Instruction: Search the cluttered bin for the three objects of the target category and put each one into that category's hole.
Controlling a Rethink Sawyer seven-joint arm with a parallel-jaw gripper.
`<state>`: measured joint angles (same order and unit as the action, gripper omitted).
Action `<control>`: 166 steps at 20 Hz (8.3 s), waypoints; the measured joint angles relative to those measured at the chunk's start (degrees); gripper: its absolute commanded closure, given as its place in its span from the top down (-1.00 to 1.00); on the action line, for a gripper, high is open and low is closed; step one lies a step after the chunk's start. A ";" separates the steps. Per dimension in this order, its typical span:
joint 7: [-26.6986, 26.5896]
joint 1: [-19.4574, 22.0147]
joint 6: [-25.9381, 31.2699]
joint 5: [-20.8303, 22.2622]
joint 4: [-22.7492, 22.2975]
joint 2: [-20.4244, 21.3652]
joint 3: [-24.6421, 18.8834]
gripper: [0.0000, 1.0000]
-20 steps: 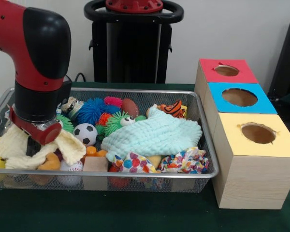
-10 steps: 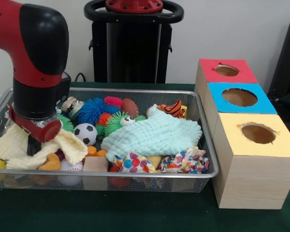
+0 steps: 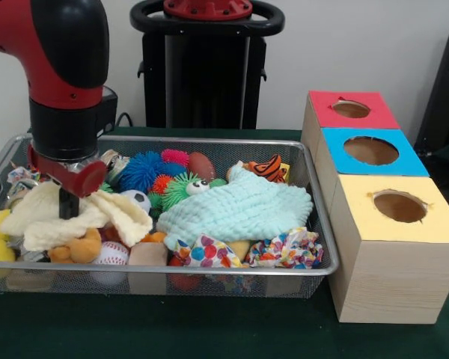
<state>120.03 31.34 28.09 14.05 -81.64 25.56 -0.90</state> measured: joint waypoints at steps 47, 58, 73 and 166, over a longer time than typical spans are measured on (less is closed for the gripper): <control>-0.12 1.85 2.59 12.68 -7.09 2.30 -15.43 -1.00; -0.12 1.00 2.58 13.32 -7.84 2.35 -15.86 -1.00; -0.12 0.92 2.58 15.09 -7.95 2.70 -15.87 -1.00; -0.12 -6.93 -2.77 12.24 -10.86 2.32 -13.68 1.00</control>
<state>119.91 24.41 25.32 26.29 -92.50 27.88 -14.58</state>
